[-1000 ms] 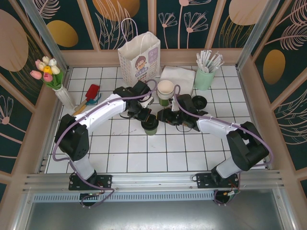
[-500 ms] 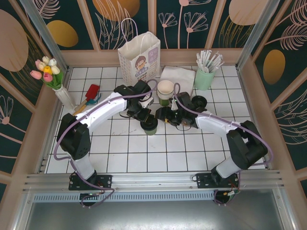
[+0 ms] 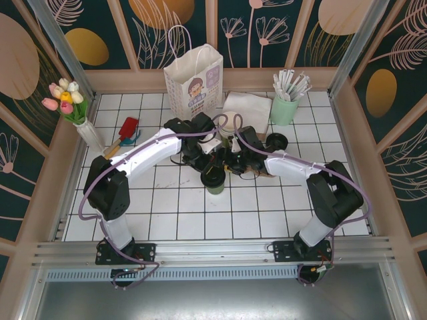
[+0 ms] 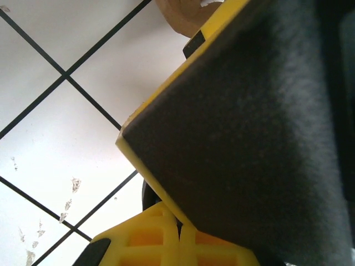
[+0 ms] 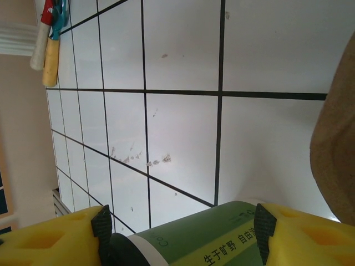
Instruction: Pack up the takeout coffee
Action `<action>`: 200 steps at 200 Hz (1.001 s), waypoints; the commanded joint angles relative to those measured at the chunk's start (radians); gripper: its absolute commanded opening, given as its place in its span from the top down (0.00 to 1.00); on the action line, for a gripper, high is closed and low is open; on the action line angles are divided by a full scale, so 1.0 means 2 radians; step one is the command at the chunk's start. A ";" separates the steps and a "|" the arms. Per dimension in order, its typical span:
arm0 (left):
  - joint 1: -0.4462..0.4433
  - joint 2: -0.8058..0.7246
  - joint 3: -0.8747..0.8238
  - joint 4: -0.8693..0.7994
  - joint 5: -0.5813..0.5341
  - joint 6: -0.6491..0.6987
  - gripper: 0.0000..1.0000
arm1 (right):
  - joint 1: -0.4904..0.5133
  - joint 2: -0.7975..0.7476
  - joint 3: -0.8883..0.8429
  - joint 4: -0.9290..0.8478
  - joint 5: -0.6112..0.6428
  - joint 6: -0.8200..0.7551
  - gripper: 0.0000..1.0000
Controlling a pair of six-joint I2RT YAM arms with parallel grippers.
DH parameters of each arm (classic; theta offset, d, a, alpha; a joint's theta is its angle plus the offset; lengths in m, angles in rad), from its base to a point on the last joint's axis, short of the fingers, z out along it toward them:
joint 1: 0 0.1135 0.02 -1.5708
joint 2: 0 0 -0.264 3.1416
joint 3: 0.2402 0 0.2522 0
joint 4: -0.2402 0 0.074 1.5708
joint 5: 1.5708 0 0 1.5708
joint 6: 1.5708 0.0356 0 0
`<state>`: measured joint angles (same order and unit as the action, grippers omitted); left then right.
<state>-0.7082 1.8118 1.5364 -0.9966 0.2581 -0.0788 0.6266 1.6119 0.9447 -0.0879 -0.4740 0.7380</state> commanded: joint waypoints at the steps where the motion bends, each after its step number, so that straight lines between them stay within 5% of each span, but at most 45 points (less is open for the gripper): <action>1: -0.002 0.016 0.007 -0.024 -0.006 0.009 1.00 | 0.001 -0.031 -0.020 -0.027 -0.003 -0.014 0.29; 71: -0.002 0.008 -0.024 0.013 0.013 -0.030 1.00 | 0.016 -0.031 -0.130 0.021 0.020 -0.009 0.30; 108: -0.003 0.001 -0.032 0.030 0.021 -0.051 1.00 | 0.017 -0.038 -0.121 0.011 0.049 -0.023 0.30; 140: -0.003 -0.007 -0.015 0.019 -0.032 -0.083 1.00 | 0.012 -0.094 -0.099 0.022 0.062 -0.033 0.22; 162: -0.003 -0.017 -0.018 0.029 -0.039 -0.122 1.00 | 0.010 -0.139 -0.108 0.038 0.069 -0.029 0.02; 200: -0.003 -0.033 -0.024 0.047 -0.049 -0.173 0.96 | 0.013 -0.173 -0.150 0.058 0.052 -0.017 0.04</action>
<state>-0.7174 1.7863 1.5040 -0.9379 0.2070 -0.3244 0.6434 1.2938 0.7021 0.0254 -0.3565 0.6979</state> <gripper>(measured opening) 0.066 0.981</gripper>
